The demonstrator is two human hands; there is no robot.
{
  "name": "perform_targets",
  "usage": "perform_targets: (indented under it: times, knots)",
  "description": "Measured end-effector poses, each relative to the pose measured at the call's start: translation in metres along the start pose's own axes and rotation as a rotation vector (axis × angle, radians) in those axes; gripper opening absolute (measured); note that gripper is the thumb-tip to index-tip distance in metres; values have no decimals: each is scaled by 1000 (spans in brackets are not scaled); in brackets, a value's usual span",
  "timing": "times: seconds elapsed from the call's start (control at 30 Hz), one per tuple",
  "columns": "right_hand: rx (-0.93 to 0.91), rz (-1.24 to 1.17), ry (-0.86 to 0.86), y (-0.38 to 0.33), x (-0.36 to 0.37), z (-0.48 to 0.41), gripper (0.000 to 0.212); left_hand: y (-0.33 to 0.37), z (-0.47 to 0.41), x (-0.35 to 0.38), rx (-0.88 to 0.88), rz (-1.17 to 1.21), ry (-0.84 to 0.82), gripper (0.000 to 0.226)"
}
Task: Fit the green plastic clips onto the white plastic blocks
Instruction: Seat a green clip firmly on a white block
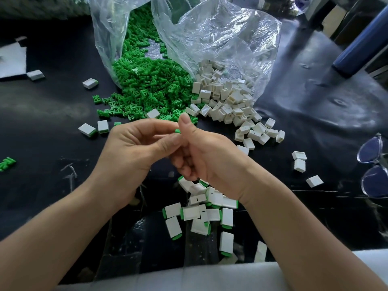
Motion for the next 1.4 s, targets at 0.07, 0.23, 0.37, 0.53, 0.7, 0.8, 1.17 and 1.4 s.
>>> perform_targets:
  times: [0.07, 0.23, 0.37, 0.53, 0.7, 0.8, 1.17, 1.4]
  knots:
    - [-5, -21, -4, -1, 1, 1, 47, 1, 0, 0, 3, 1, 24, 11]
    - [1, -16, 3, -1, -2, 2, 43, 1, 0, -1, -48, 48, -21, 16]
    - [-6, 8, -7, -2, -3, 3, 43, -2, -1, -4, -84, 88, -11, 20]
    - [-14, -8, -18, -2, -5, 3, 46, -1, -1, -4, -88, 86, -4, 22]
    - [17, 28, -29, -2, -6, 3, 50, -1, -1, -5, -85, 53, 32, 20]
    - [25, 43, -28, -1, -5, 2, 52, -2, -1, -6, -99, 31, 40, 20]
    - [-28, 129, 32, -2, -5, 2, 43, -3, -1, -8, -150, 66, 17, 22]
    - [-27, 314, 112, 2, -6, 2, 40, -4, -1, -6, -192, 80, 48, 17]
Point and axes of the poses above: each hand's wrist, its own z-axis away from the middle knuckle, its own x-axis out of the palm, y = z × x, the point moved 3 cm from there along -z, towards the middle knuckle, and after that the axes turned 14 degrees about -y, right-handed, at the moved point
